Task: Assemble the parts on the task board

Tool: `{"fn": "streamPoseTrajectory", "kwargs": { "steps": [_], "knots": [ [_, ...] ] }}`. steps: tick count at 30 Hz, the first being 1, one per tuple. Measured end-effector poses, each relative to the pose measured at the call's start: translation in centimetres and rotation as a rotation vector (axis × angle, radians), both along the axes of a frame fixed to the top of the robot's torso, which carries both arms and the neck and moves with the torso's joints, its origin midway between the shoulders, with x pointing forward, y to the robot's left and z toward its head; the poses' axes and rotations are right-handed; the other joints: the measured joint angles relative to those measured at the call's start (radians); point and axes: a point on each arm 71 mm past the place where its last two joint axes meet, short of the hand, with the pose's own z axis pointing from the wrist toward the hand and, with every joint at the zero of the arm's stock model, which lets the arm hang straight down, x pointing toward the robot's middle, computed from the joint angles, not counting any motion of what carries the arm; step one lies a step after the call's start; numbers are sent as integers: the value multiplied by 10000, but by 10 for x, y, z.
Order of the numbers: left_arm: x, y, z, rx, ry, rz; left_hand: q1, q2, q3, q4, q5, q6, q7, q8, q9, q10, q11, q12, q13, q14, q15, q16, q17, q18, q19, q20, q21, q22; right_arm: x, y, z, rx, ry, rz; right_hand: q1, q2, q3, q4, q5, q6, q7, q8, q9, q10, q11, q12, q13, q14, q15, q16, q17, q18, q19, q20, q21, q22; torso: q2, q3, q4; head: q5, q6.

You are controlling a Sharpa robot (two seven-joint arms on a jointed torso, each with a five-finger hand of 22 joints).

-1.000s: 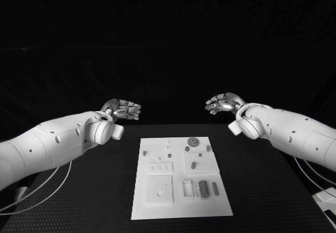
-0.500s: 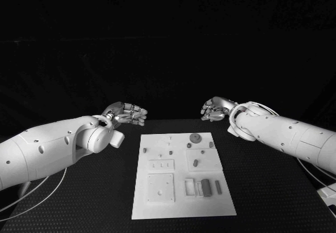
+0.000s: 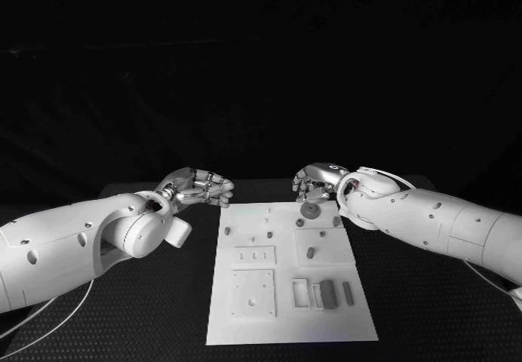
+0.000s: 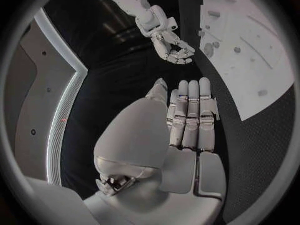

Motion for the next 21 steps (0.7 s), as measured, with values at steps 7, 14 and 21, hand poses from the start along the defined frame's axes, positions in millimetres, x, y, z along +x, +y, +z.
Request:
{"fn": "streamPoseTrajectory", "kwargs": {
  "steps": [7,14,21],
  "knots": [
    [-5,0,7,471,-649,-353,-79,-78,-27,26,-2,0,0,-47,-3,0,0,-87,17,1,1,-78,32,-5,0,0,0,9,-8,9,-11,-1046,-43,369,-151,-151,0,0,0,68,-68,-58,-10,35,-35,-115,10,1,-1,59,106,1,1,0,117,0,266,67,96,-62,85],
    [-5,-4,8,652,-925,-521,-159,-78,-55,-1,-3,32,32,-47,-3,-38,37,-174,46,1,1,-128,57,-10,-1,1,0,12,-13,5,-14,-1569,-59,433,-239,-238,29,29,-1,137,-66,-58,-10,70,-1,-163,10,1,-1,59,147,1,1,1,173,0,442,127,118,-72,113],
    [-2,0,7,683,-941,-403,-242,-72,-55,-1,-4,35,37,-85,-12,-38,37,-203,74,1,1,-186,76,-21,-1,1,-1,28,-17,2,-14,-1884,-117,411,-385,-384,54,112,-7,247,-105,-58,1,71,-1,-278,20,0,0,114,219,1,39,-34,288,2,551,158,104,-82,116]
  ]
}}
